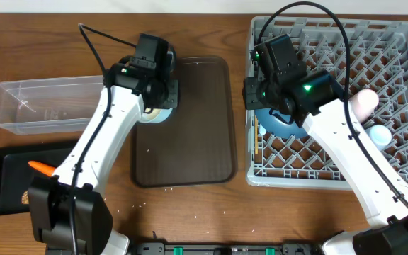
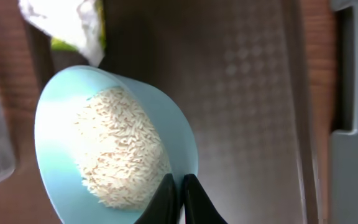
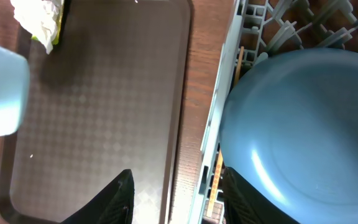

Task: Sort waste into correct bins and load items into the dishwasher rack
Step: 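Grasp the light-blue rice bowl with the left gripper and lift it, then tip the rice bowl over the black tray to pour out the rice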

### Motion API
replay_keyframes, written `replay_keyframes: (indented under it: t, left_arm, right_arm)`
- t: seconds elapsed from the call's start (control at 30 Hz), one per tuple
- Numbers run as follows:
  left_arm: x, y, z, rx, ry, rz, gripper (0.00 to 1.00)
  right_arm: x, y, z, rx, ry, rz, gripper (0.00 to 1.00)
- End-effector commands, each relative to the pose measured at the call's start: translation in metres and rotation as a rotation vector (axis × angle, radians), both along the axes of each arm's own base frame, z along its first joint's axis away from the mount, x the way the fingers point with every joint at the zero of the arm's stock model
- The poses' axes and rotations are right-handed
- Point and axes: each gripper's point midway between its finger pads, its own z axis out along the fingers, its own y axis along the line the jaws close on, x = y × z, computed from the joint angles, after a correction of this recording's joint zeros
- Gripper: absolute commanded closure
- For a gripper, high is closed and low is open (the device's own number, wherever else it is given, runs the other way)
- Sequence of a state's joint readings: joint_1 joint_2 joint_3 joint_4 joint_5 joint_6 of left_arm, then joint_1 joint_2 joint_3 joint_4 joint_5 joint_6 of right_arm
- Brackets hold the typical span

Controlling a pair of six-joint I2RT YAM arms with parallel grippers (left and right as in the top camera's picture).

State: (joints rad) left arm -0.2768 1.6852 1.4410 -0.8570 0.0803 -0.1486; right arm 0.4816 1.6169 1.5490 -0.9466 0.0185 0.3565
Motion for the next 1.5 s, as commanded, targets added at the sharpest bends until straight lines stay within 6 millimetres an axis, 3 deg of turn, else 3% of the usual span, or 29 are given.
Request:
replay_keyframes:
  t: [0.0, 0.27, 0.4, 0.5, 0.8, 1.0, 1.2, 1.47]
  left_arm:
    - [-0.006, 0.020, 0.000, 0.111, 0.001, 0.094, 0.94]
    - [-0.050, 0.062, 0.028, 0.206, 0.048, 0.243, 0.94]
    - [-0.070, 0.098, 0.045, 0.207, 0.064, 0.345, 0.94]
    - [-0.082, 0.137, 0.053, 0.181, 0.075, 0.475, 0.94]
    - [-0.095, 0.208, 0.045, -0.178, 0.082, 0.701, 0.94]
    - [-0.094, 0.241, 0.040, -0.453, -0.030, 0.783, 0.94]
    - [-0.087, 0.253, 0.034, -0.699, -0.213, 0.722, 0.94]
    - [-0.111, 0.280, 0.021, -0.947, -0.459, 0.744, 0.94]
  right_arm:
    - [0.002, -0.003, -0.001, -0.003, 0.000, -0.020, 0.57]
    - [0.003, -0.002, 0.000, -0.001, -0.004, -0.020, 0.57]
    - [0.004, -0.002, 0.001, 0.001, -0.008, -0.020, 0.57]
    - [0.004, -0.001, 0.001, 0.003, -0.010, -0.020, 0.57]
    - [0.005, -0.001, 0.001, 0.003, -0.011, -0.020, 0.57]
    - [0.005, -0.001, 0.001, 0.004, -0.014, -0.020, 0.56]
    - [0.005, -0.001, 0.002, 0.005, -0.015, -0.020, 0.56]
    - [0.005, -0.001, 0.001, 0.005, -0.014, -0.020, 0.56]
